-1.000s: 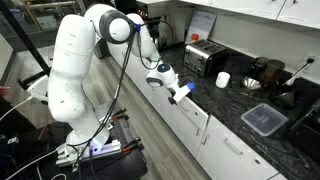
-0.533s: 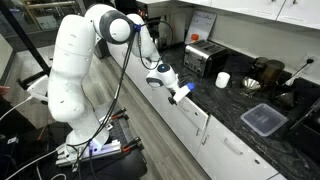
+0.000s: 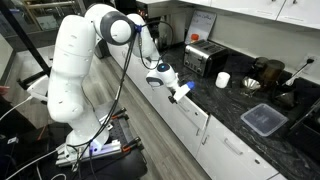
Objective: Open the drawer then remove the cup from the drawer
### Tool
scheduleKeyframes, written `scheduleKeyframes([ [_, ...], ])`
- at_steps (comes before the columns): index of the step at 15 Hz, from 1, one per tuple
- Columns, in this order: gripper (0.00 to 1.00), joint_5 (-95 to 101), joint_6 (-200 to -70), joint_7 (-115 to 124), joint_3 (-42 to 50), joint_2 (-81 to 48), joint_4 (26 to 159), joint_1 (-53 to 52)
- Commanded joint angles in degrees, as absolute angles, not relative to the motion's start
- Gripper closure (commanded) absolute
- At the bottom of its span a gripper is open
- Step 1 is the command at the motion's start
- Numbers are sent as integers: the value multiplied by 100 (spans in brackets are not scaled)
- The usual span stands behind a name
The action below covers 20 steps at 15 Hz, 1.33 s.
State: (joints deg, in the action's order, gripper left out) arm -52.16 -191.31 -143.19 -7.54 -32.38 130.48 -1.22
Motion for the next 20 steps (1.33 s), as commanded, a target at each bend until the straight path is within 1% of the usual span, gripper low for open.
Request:
scheduleKeyframes([
  [1,0,-5048,-19357,-14387,-1062,-3464,12902,217],
  [10,0,-4563,-19645,-14337,-1474,-3759,12851,687],
  [20,0,-4898,-19089,-14304,-934,-3327,13291,221],
])
